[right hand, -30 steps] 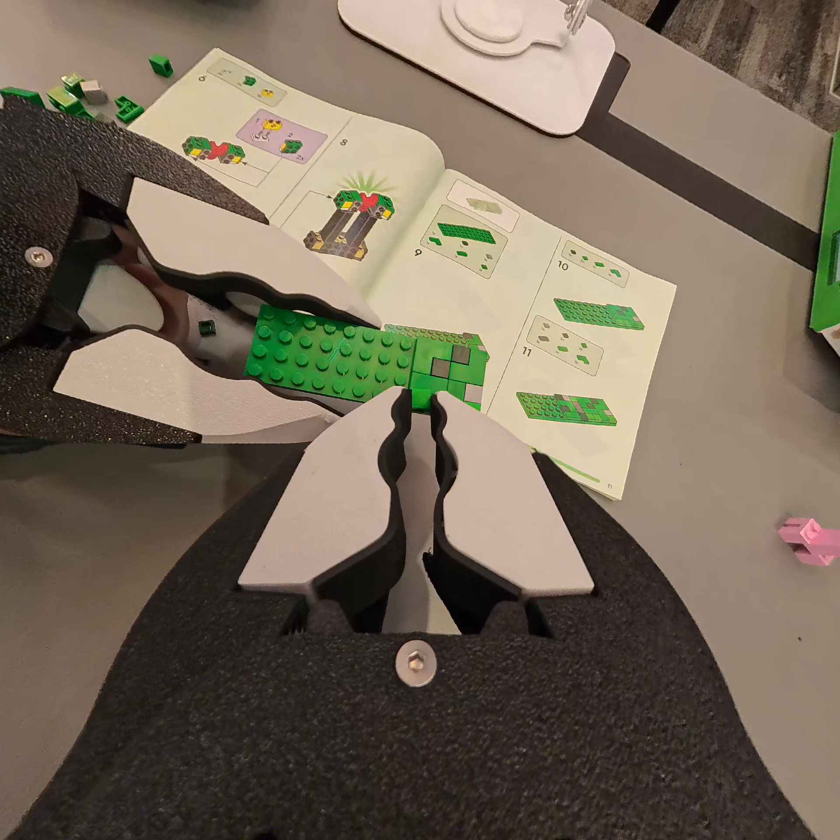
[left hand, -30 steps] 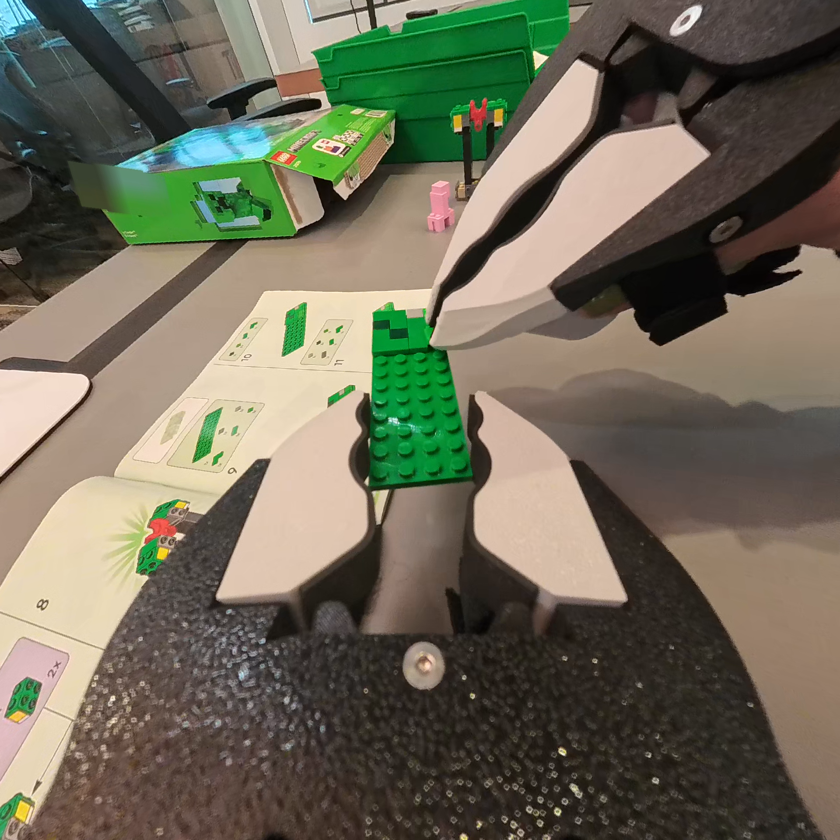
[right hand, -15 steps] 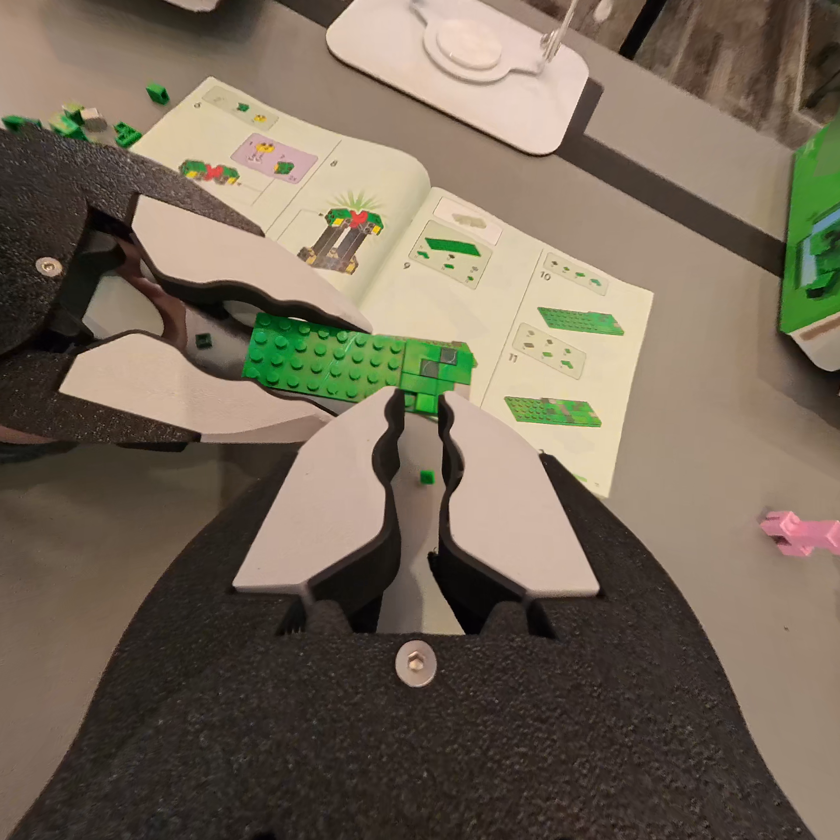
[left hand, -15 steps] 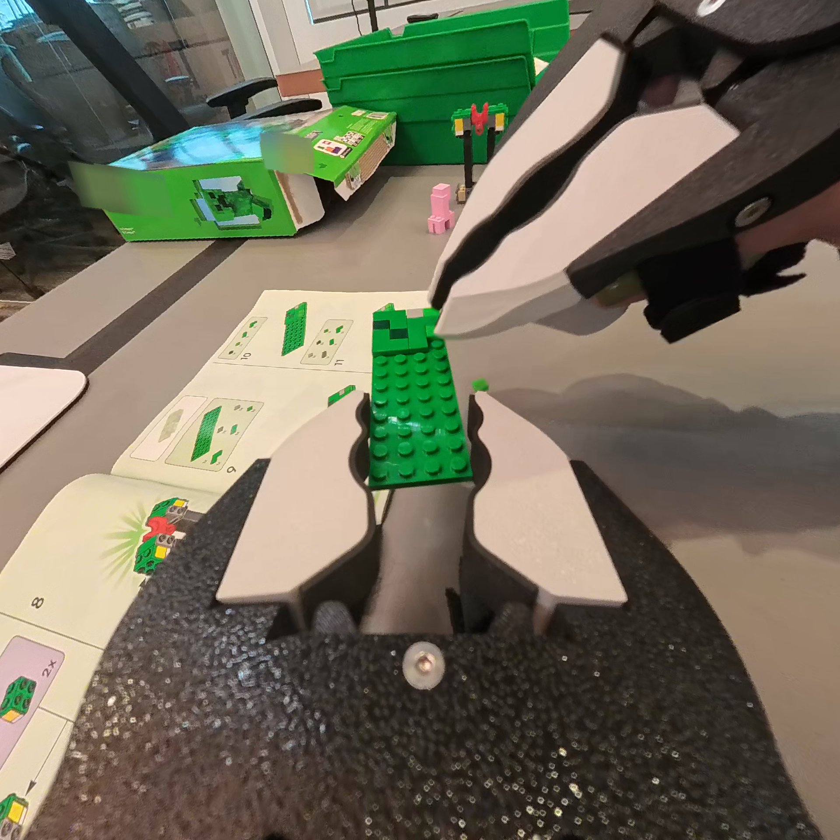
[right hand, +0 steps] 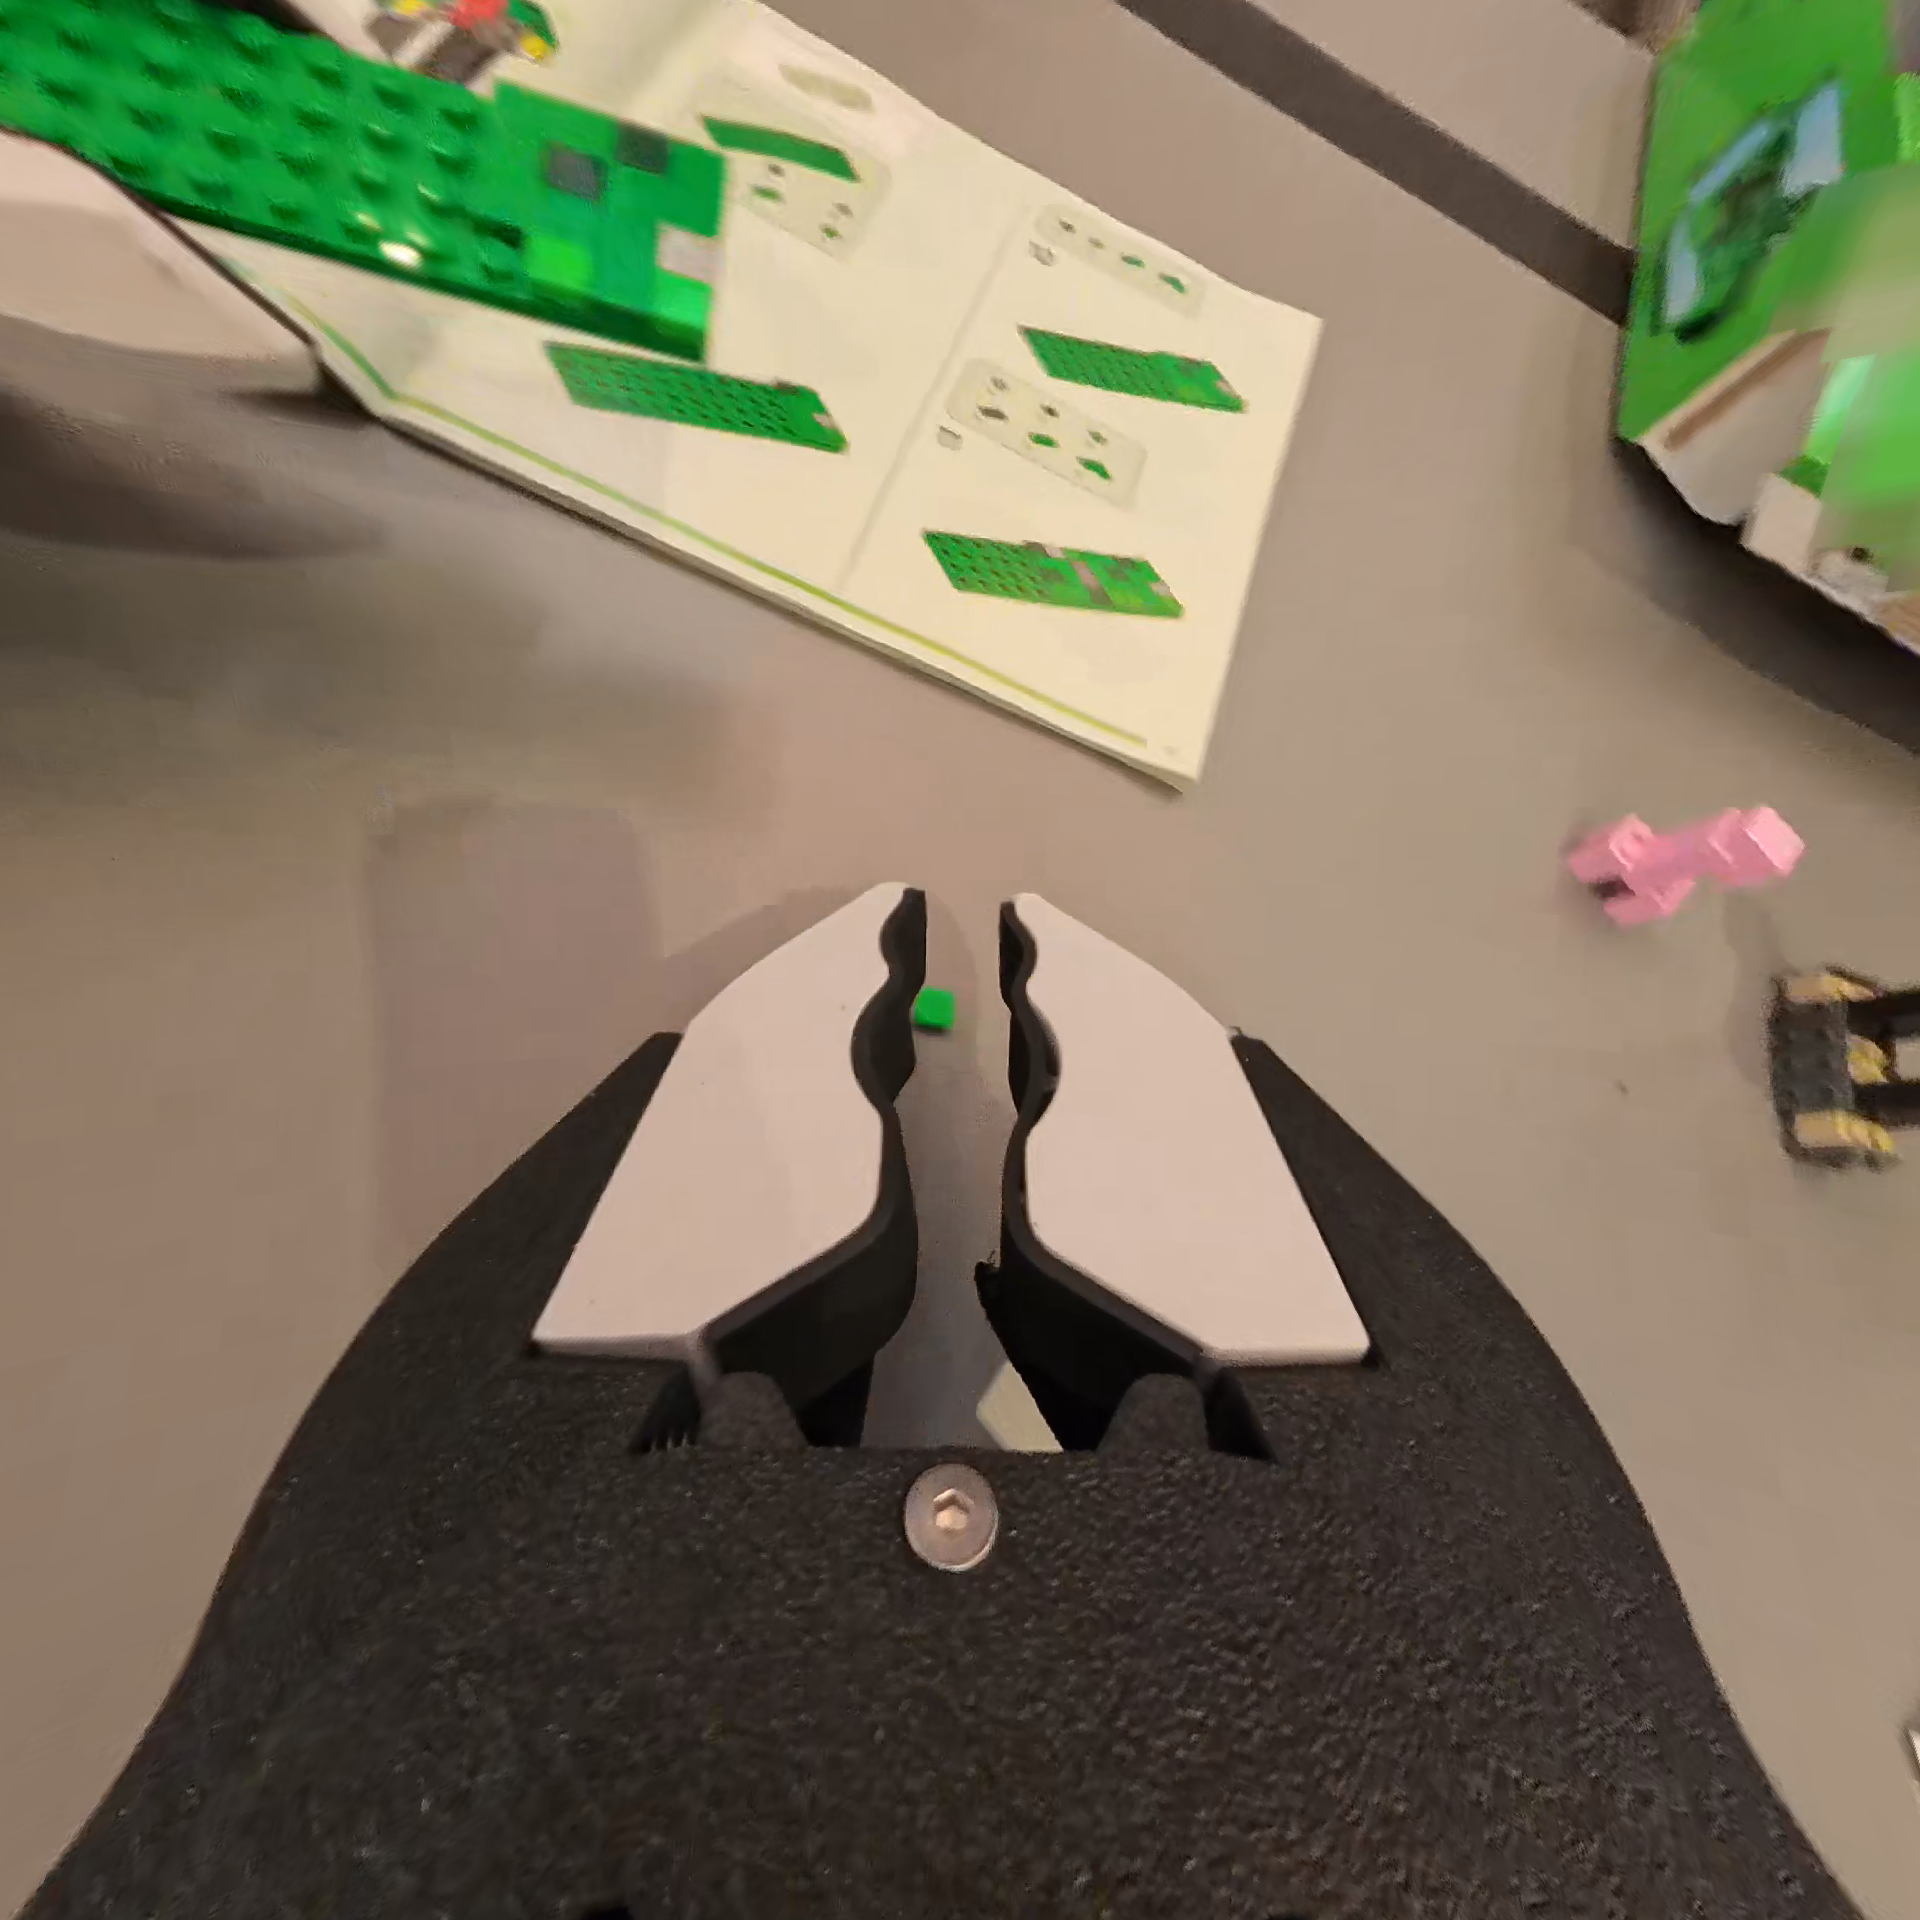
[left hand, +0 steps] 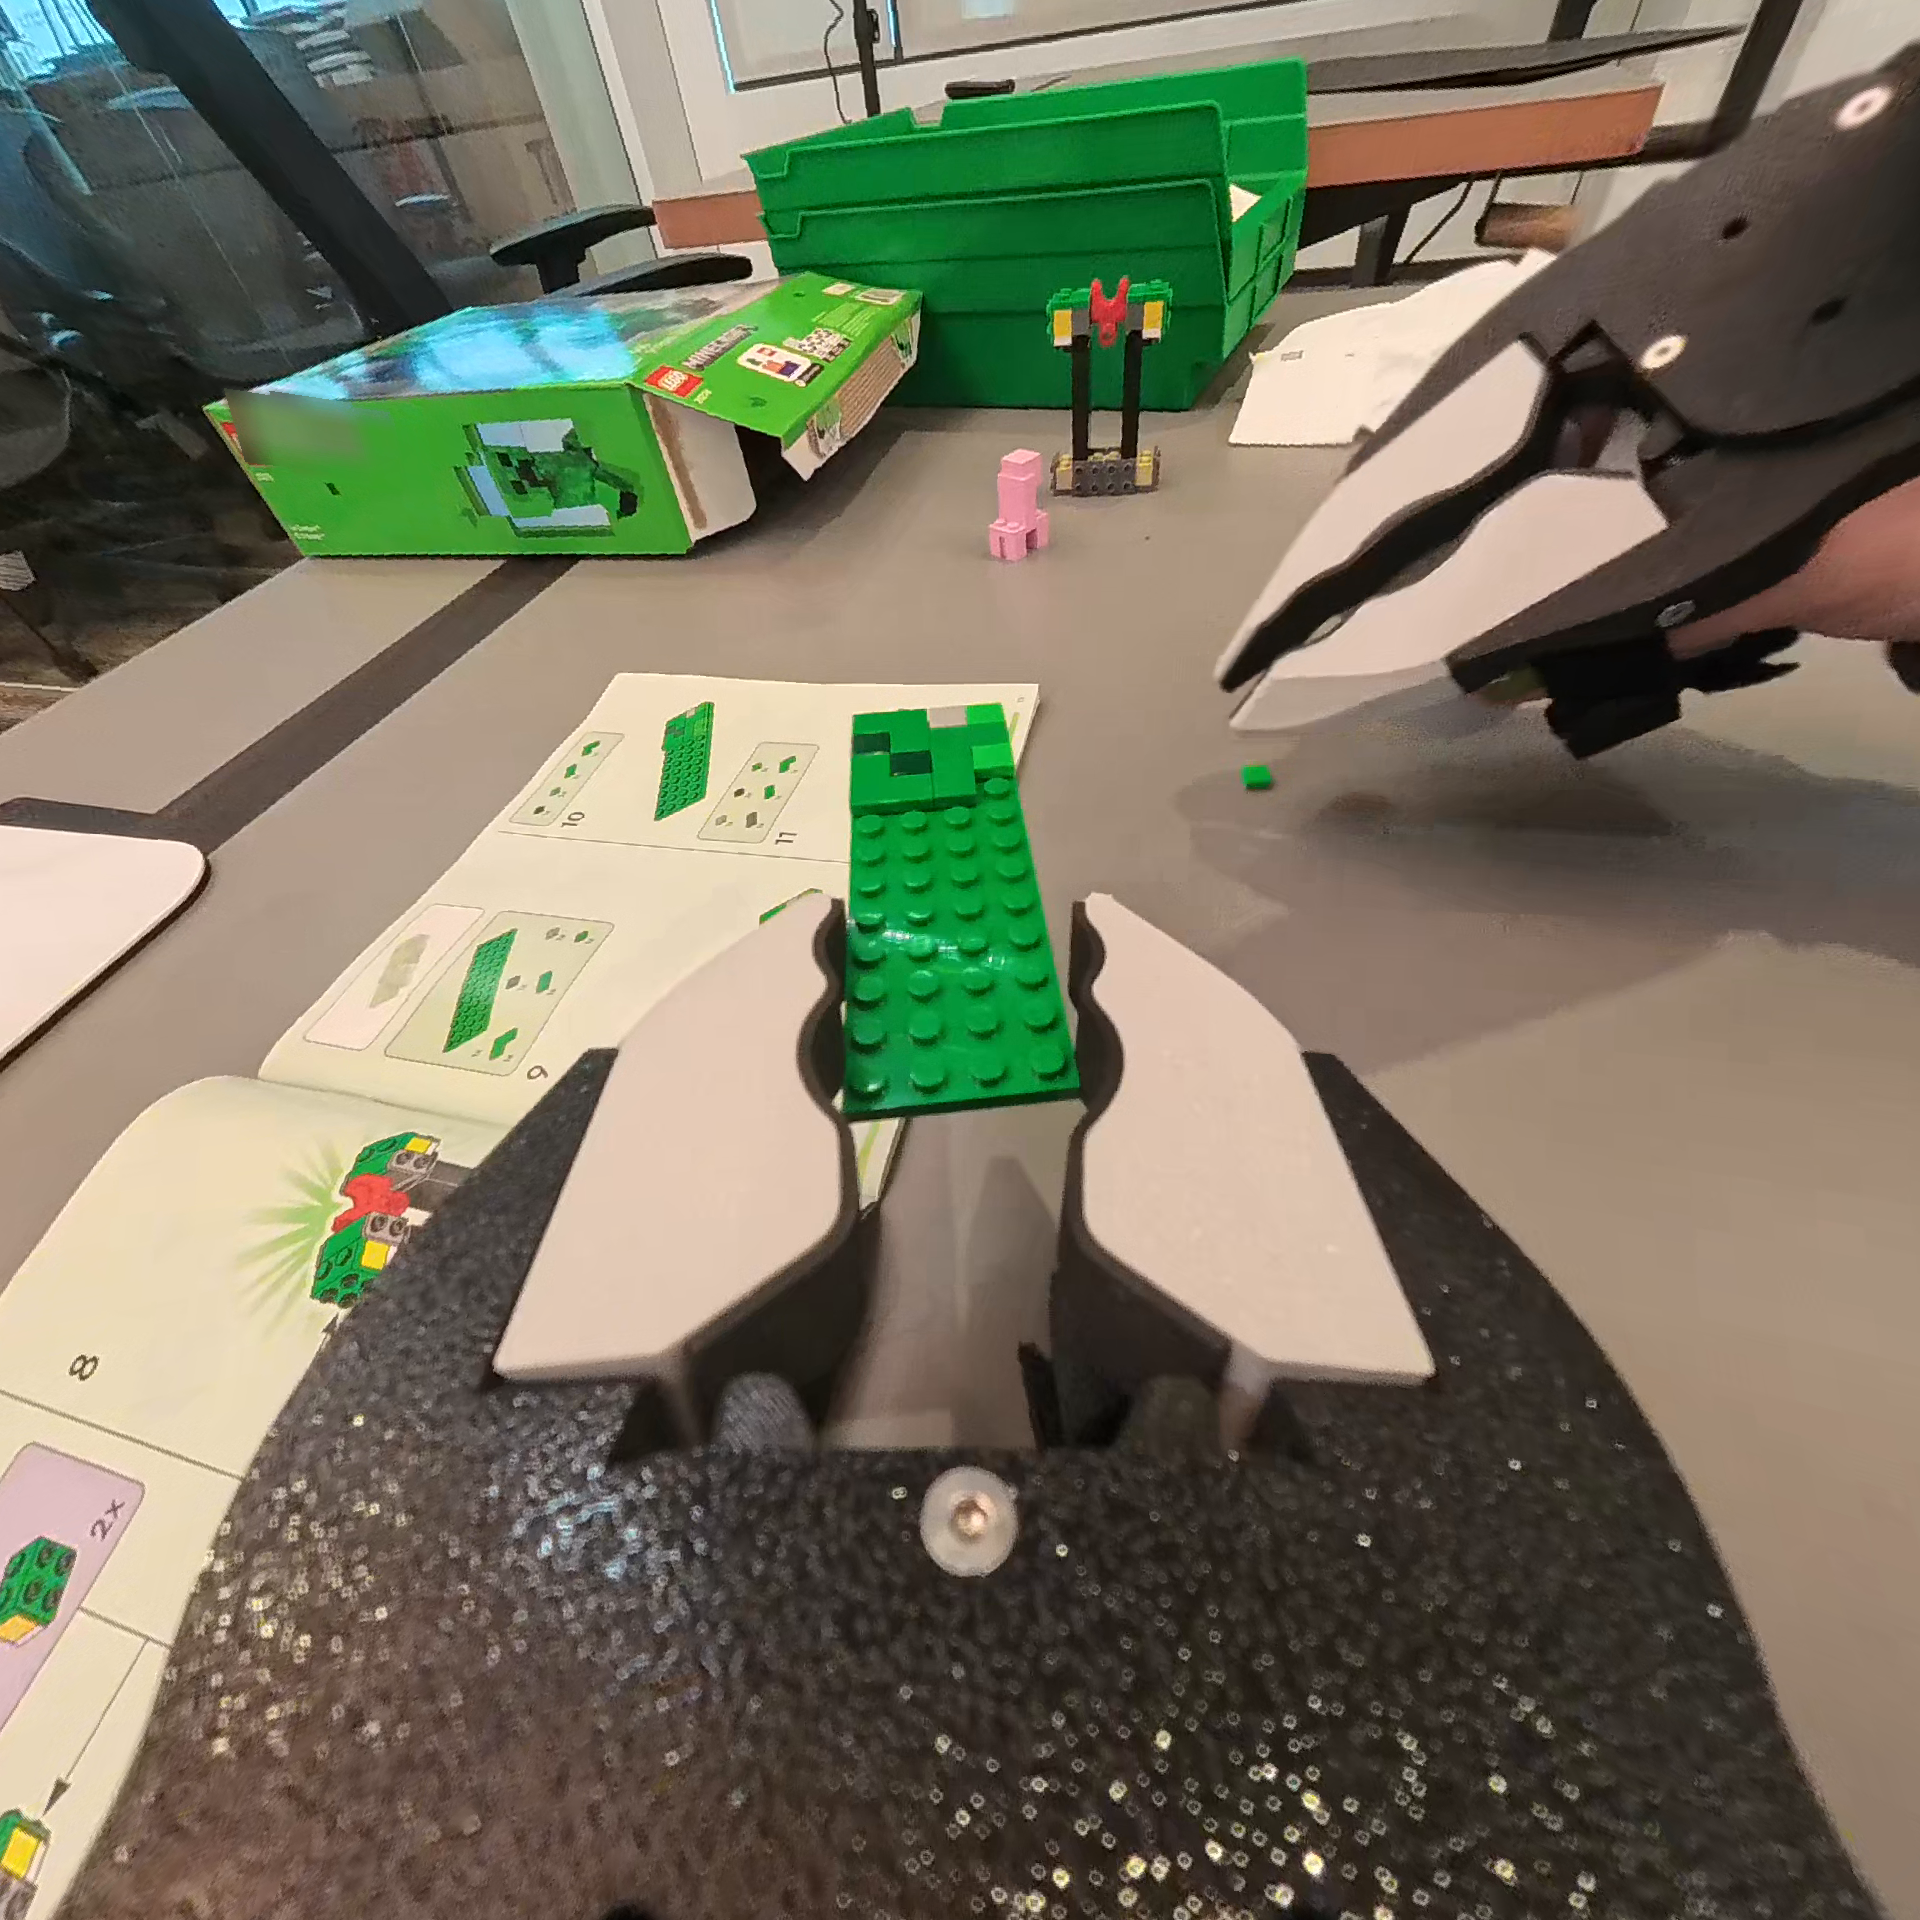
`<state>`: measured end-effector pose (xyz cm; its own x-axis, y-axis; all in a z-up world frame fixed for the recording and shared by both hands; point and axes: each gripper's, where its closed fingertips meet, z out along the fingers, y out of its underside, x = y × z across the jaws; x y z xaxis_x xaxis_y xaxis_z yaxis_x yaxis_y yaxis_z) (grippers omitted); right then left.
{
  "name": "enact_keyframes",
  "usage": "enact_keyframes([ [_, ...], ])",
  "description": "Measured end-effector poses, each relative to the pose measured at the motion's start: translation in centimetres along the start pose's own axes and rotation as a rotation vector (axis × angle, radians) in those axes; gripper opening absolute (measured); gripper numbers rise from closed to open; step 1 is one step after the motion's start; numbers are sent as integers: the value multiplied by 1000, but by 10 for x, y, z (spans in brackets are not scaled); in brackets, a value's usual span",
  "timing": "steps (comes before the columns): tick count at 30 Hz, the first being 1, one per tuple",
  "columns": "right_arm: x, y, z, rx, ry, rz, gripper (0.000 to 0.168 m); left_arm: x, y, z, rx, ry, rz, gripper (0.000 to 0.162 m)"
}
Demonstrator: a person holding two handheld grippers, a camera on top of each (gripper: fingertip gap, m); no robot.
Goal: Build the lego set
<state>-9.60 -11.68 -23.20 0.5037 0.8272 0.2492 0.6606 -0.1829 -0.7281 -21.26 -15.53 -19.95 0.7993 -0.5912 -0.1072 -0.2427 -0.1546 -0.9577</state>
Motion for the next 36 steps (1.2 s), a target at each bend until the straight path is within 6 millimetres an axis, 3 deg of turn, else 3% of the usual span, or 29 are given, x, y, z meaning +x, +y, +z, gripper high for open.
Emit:
enact_keyframes([
  [5, 40, 21, -29, 108, 174, 32, 13, 2, -1, 0, 4, 13, 6, 40],
  [8, 27, 28, -33, 120, 28, 98, 7, 3, 0, 1, 1, 16, 14, 40],
  [11, 11, 35, -22, 35, -65, 150, 11, 4, 0, 1, 1, 15, 29, 40],
  [17, -4, 29, 0, -31, -77, 125, 14, 5, -1, 0, 3, 22, 28, 40],
  [36, -7, 29, 10, -81, -126, 156, 7, -1, 0, 0, -1, -16, 2, 40],
])
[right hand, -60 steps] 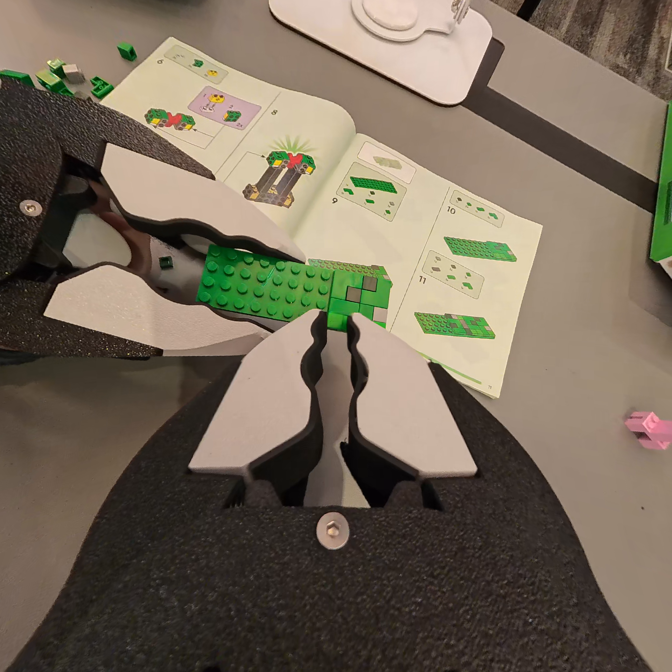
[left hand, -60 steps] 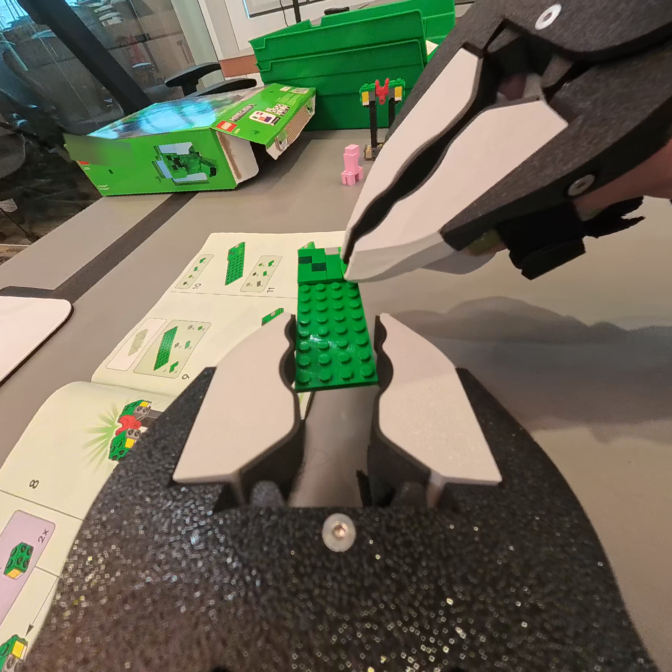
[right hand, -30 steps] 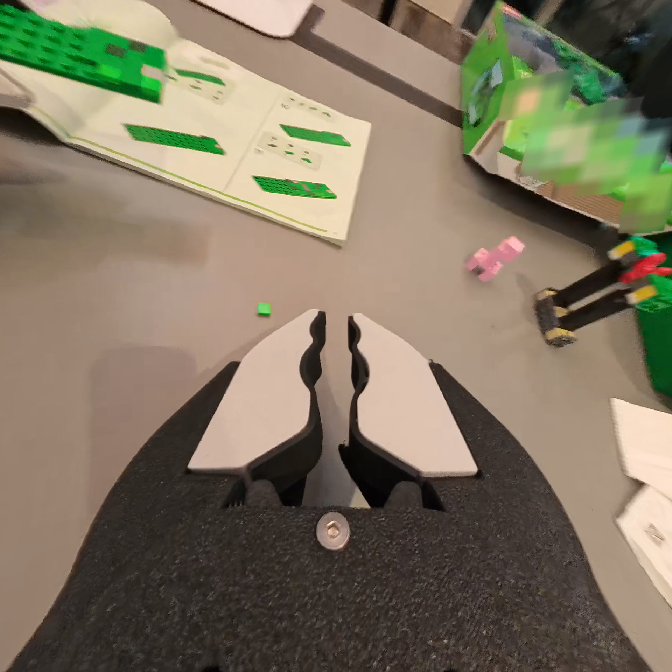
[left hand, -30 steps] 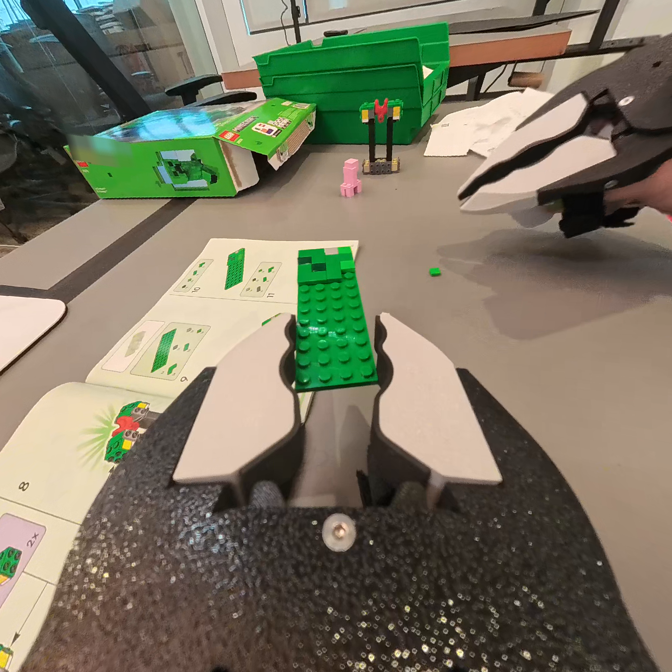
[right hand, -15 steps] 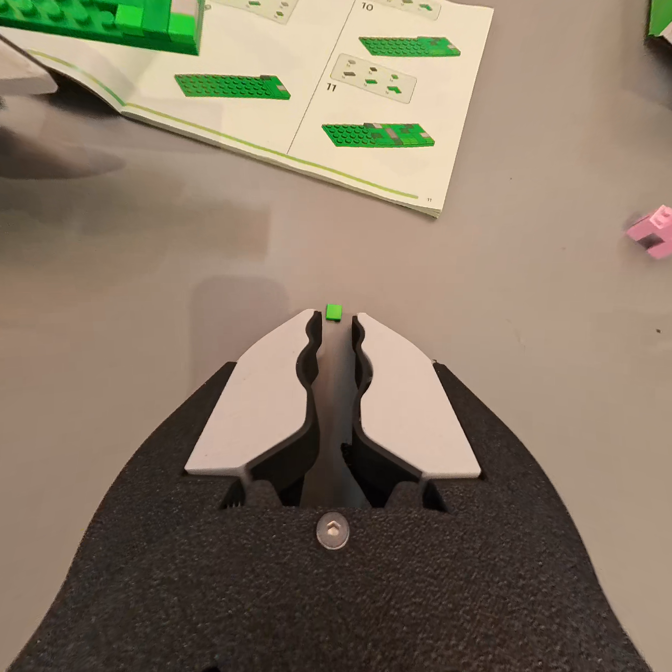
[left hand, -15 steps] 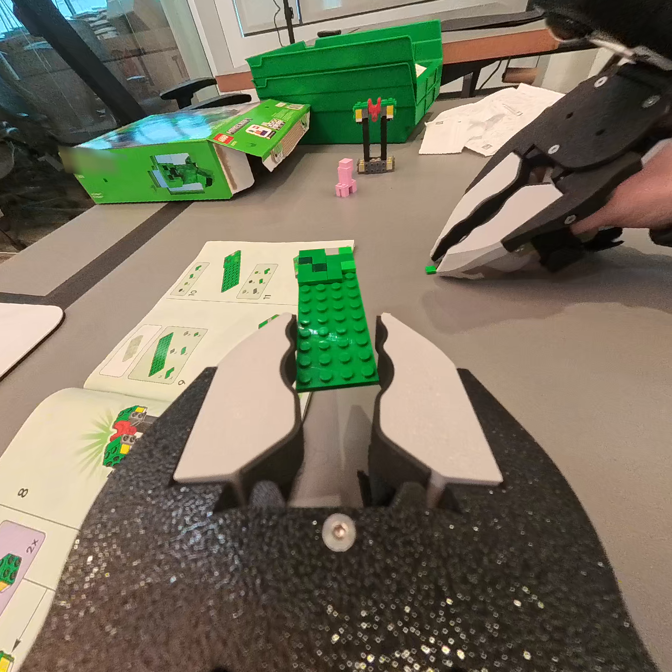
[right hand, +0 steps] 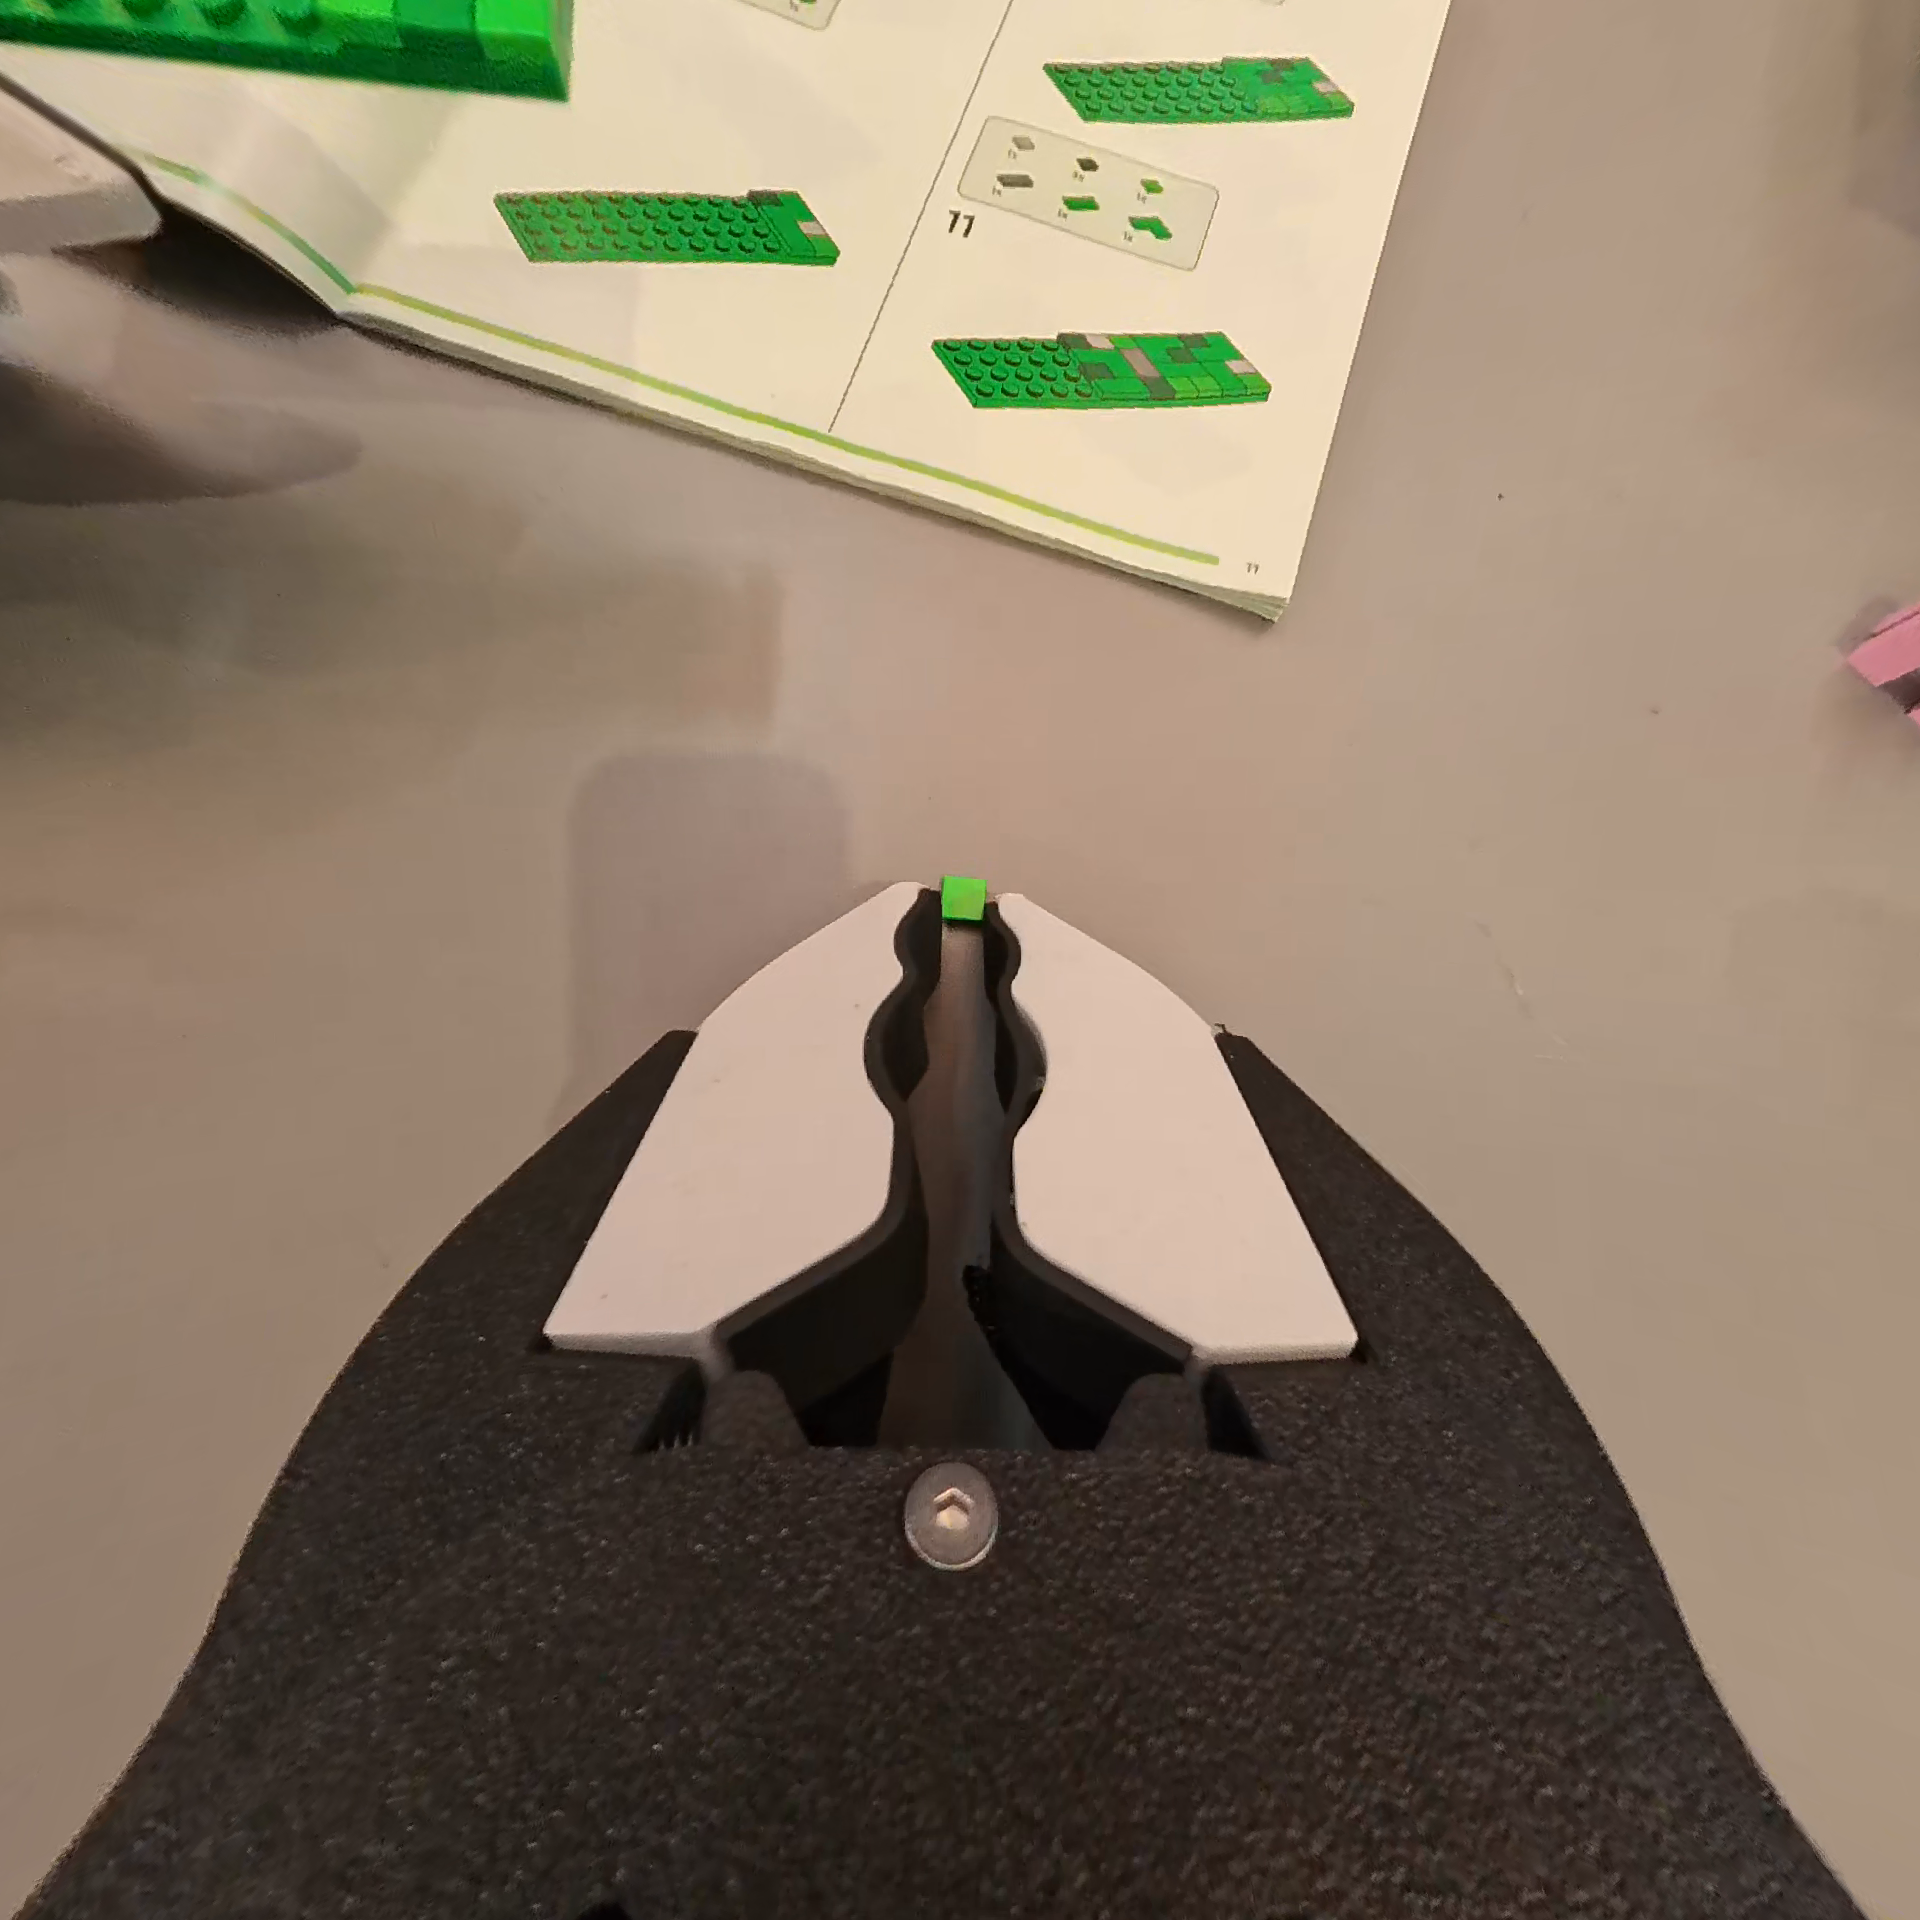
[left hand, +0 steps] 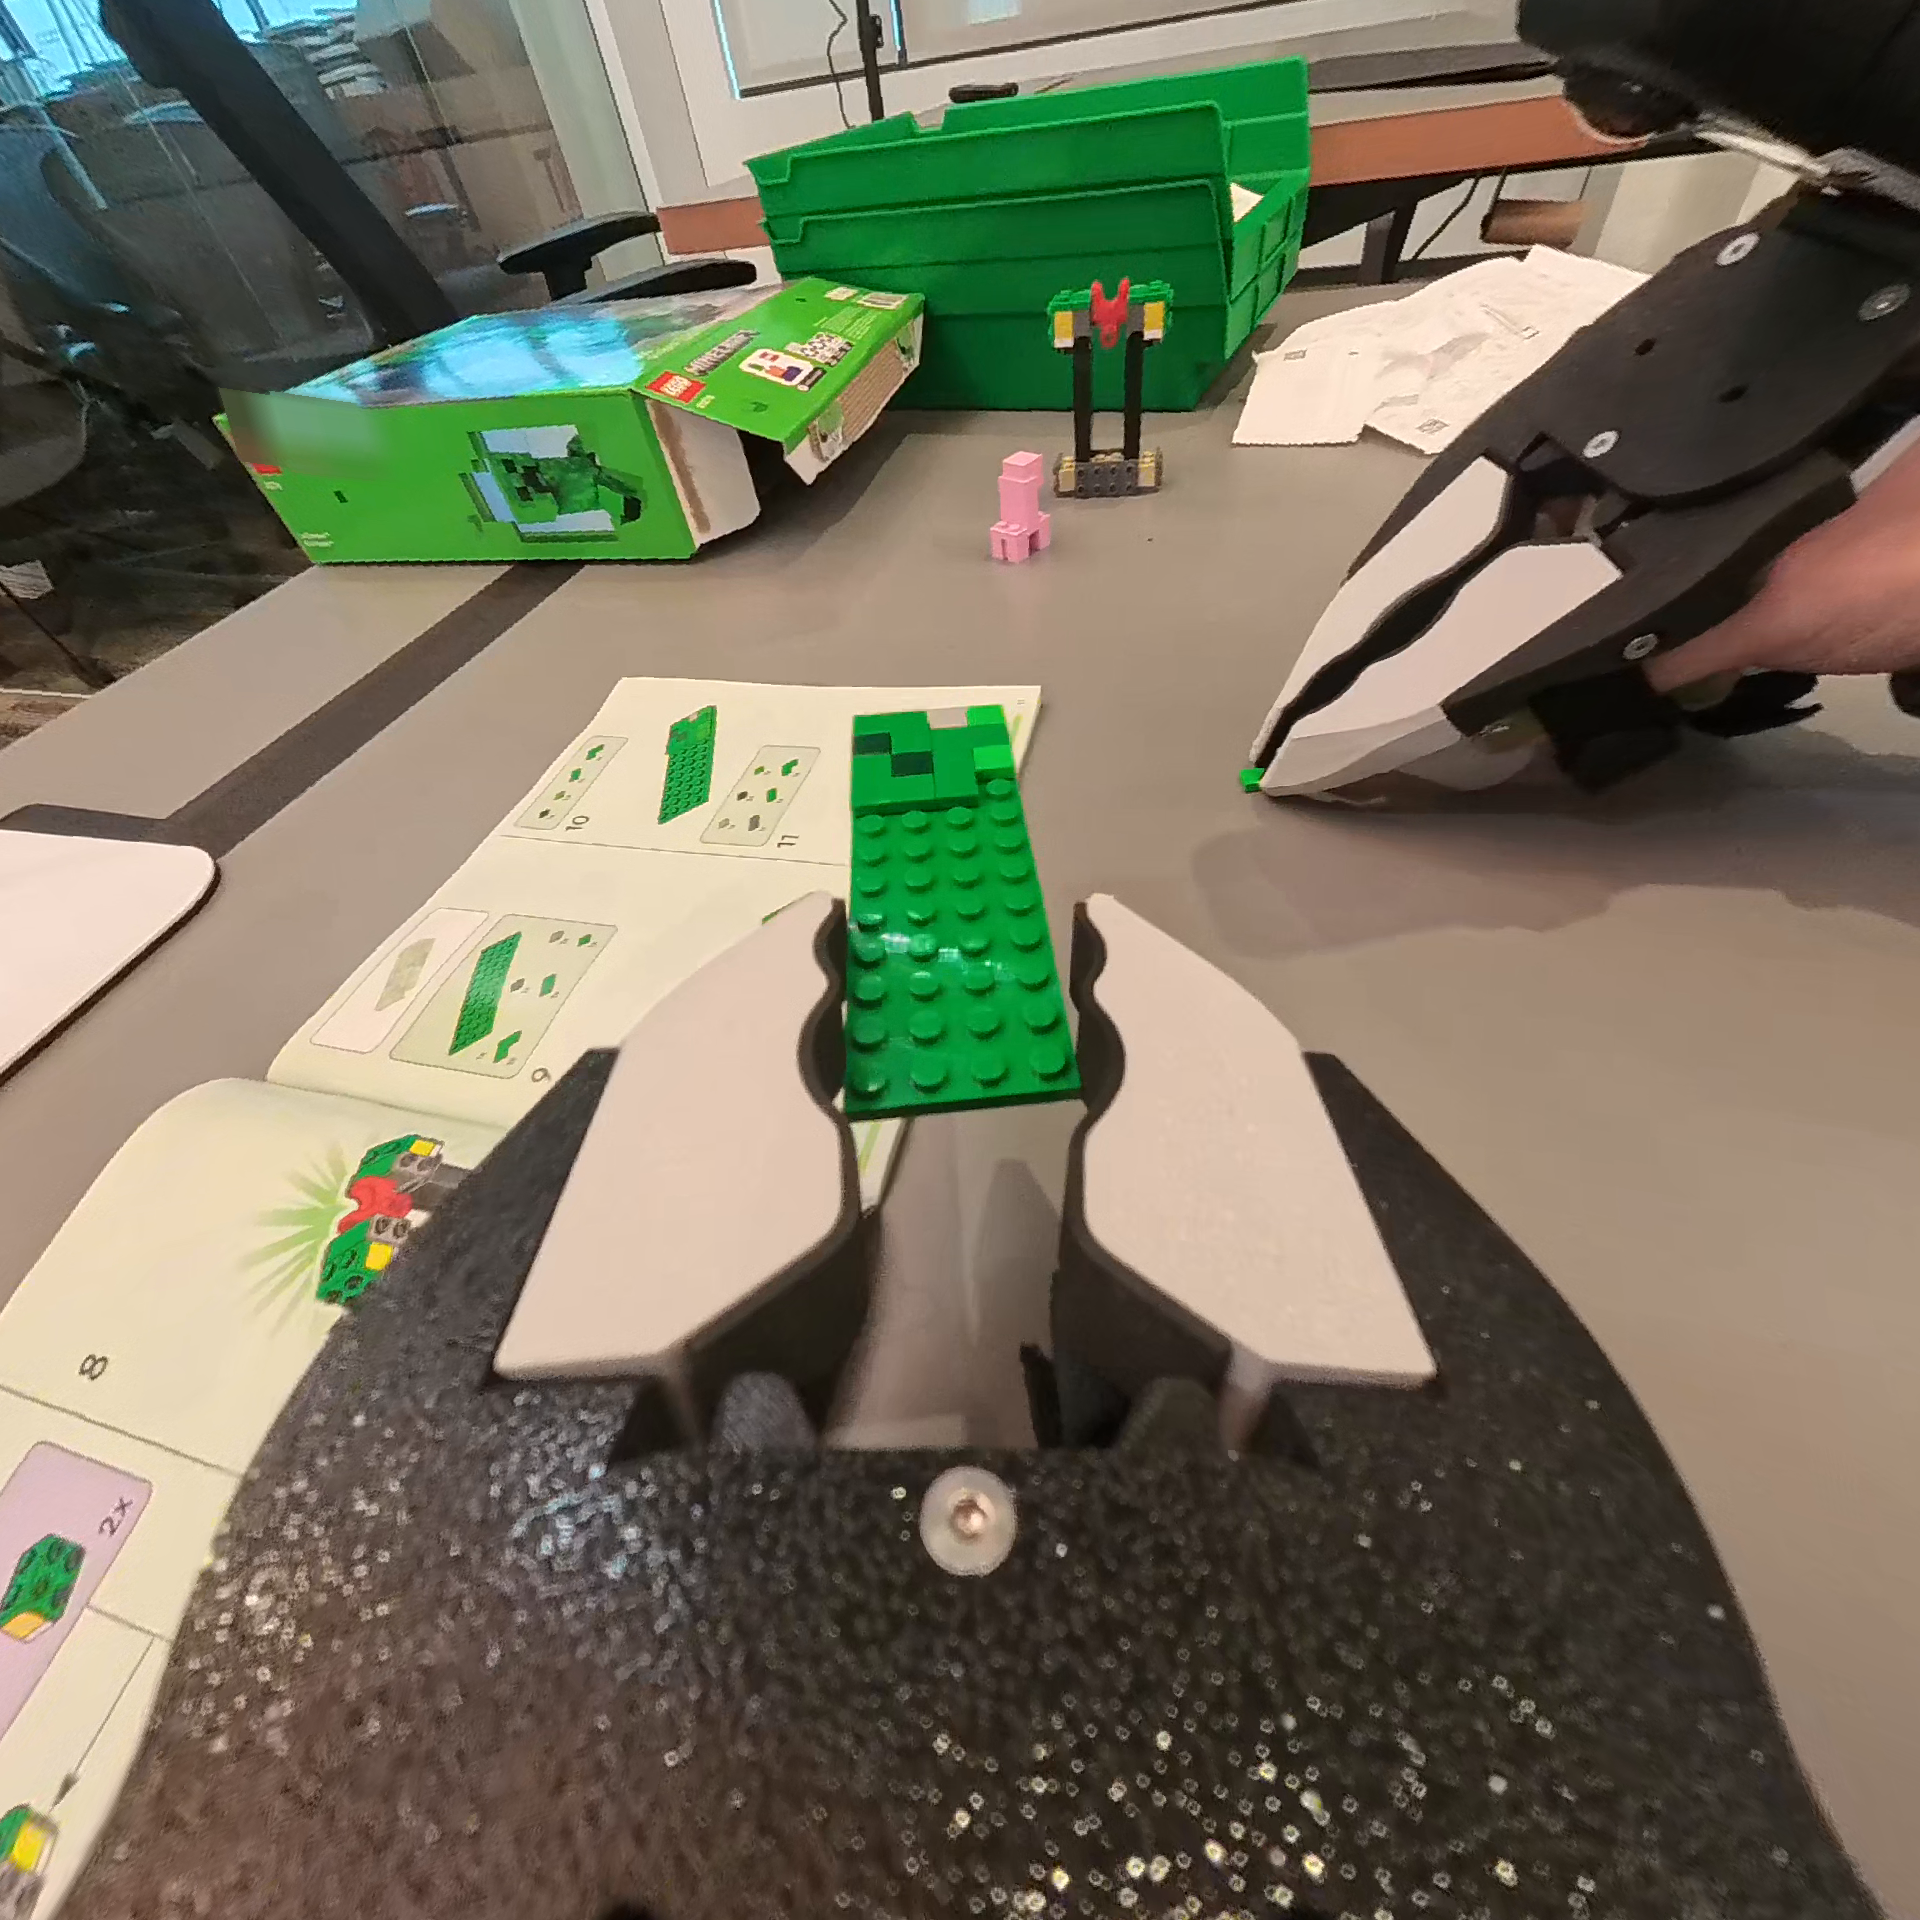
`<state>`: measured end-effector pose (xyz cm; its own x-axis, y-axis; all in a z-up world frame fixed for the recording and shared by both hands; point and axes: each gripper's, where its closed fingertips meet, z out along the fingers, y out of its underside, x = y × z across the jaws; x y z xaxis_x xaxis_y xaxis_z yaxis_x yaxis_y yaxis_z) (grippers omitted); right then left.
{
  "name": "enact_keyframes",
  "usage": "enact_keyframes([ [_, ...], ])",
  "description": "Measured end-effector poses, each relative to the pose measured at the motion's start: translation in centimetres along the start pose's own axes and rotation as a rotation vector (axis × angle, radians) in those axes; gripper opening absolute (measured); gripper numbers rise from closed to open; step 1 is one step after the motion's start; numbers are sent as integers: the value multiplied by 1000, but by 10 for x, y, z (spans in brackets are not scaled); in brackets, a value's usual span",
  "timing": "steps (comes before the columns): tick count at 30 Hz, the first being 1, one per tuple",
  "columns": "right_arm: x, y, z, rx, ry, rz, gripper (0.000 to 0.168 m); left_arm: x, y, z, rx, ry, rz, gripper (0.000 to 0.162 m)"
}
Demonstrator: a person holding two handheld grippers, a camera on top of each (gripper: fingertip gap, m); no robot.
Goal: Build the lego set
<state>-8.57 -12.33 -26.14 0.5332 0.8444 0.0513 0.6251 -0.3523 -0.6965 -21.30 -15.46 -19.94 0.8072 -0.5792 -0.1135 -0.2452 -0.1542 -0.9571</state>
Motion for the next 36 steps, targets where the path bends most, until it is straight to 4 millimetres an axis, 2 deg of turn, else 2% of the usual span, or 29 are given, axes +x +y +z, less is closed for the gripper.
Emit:
enact_keyframes([
  [3, -8, -16, -4, 47, -20, 13, 7, -5, 2, 0, -20, -43, -38, 40],
  [8, -46, -82, -17, 186, -102, -35, 7, -11, 6, 1, -48, -83, -138, 40],
  [12, -67, -112, -15, 155, -124, -89, 7, -11, 8, 1, -58, -90, -143, 40],
  [19, -73, -113, 6, -1, -154, -88, 7, -9, 6, 1, -50, -82, -132, 40],
  [36, -74, -113, 18, -52, -134, -119, 7, -7, 5, 1, -39, -69, -126, 40],
])
